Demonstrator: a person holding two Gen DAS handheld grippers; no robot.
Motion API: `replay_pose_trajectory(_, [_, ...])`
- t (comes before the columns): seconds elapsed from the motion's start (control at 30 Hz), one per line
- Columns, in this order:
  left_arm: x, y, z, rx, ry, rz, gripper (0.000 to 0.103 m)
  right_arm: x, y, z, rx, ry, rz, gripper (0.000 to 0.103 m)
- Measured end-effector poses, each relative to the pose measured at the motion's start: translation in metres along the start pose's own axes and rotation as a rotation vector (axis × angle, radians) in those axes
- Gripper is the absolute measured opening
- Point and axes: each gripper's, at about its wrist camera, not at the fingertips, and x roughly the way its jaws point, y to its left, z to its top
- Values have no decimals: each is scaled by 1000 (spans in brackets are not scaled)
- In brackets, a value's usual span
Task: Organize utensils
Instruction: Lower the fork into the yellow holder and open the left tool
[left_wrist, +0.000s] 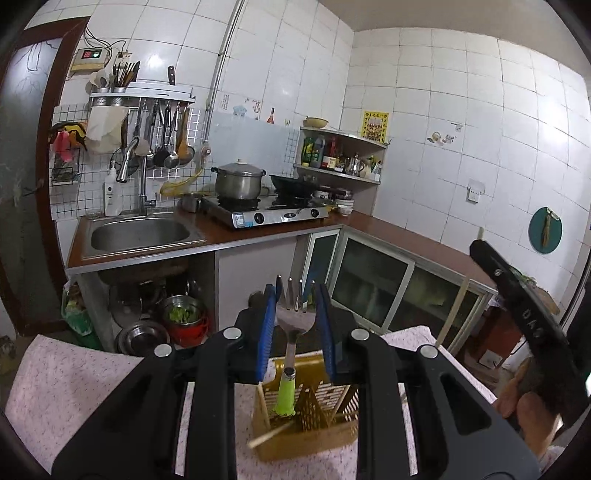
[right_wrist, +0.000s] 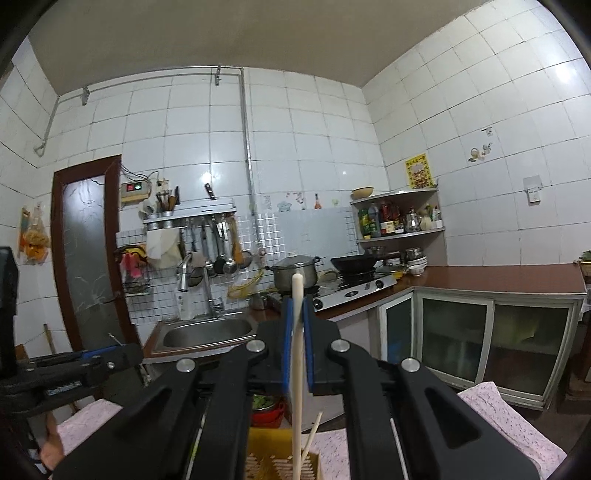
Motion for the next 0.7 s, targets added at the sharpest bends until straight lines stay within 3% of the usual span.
replay_pose_trajectory(0.13, [20, -3, -11, 19, -5, 16, 21, 21, -4, -17, 4, -2, -24, 6])
replay_pose_trajectory(0.37, [55, 5, -48, 34, 53, 34, 21, 32, 2, -50, -55, -3, -14, 6])
replay_pose_trajectory(0.7, [76, 26, -90, 5, 106, 50, 21, 31, -4, -101, -100, 99, 13, 6])
